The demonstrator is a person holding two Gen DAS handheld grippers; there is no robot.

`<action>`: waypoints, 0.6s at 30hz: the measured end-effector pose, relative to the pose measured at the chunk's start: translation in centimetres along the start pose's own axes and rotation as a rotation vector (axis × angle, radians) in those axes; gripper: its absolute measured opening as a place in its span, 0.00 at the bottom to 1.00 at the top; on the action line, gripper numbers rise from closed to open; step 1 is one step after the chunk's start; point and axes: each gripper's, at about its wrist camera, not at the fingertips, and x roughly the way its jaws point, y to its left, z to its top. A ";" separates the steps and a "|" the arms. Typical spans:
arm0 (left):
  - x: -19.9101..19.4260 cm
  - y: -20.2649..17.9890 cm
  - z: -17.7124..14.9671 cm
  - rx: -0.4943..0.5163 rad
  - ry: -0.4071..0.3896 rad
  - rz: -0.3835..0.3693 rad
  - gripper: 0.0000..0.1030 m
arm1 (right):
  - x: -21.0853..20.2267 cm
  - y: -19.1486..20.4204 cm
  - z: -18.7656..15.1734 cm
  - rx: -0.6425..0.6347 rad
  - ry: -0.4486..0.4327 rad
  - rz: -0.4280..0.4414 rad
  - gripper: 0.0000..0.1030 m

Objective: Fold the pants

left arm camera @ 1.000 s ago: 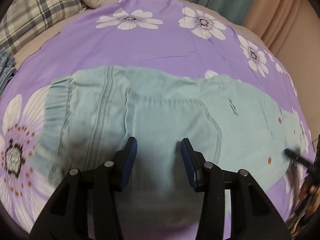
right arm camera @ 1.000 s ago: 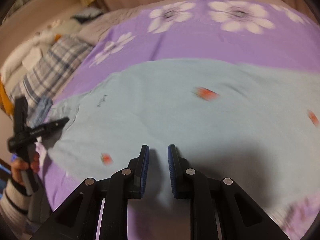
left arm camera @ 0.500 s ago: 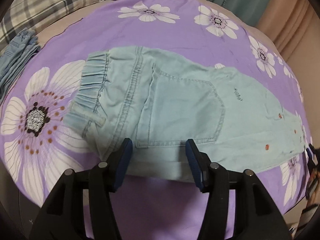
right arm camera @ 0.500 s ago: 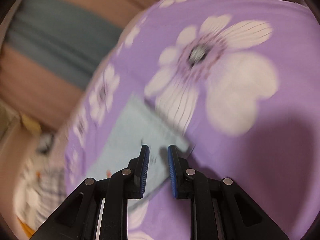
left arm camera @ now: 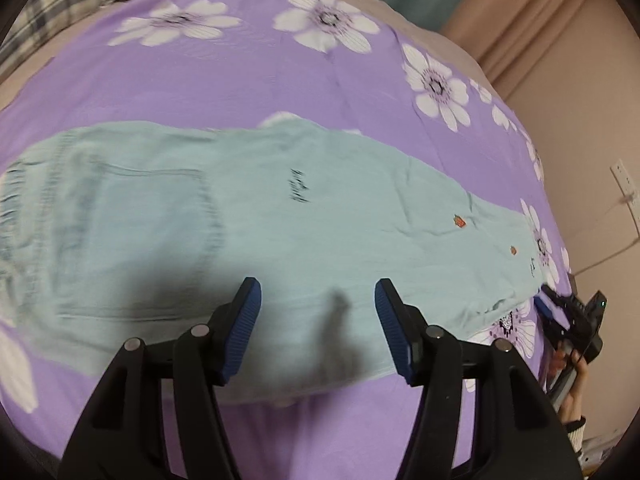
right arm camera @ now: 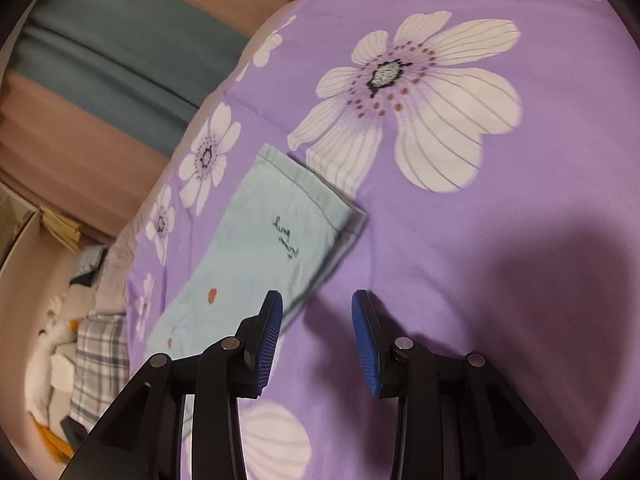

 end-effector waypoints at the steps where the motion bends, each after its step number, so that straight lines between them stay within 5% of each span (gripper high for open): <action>1: 0.8 -0.1 0.0 -0.005 0.016 0.001 0.57 | 0.4 -0.1 0.3 0.018 -0.001 0.011 0.35; 7: 3.0 -0.1 0.0 -0.021 0.064 0.015 0.59 | 1.2 -1.0 1.5 0.072 -0.053 0.067 0.34; 10: 2.9 -0.4 0.5 -0.038 0.077 0.007 0.60 | 1.3 -0.9 1.5 0.066 -0.094 0.081 0.25; 12: 2.9 -1.0 0.9 -0.057 0.089 -0.033 0.60 | 1.3 -0.5 1.4 0.063 -0.110 0.080 0.14; 18: 3.2 -6.8 2.4 -0.047 0.106 -0.270 0.61 | -1.2 7.1 -0.5 -0.262 -0.218 0.047 0.13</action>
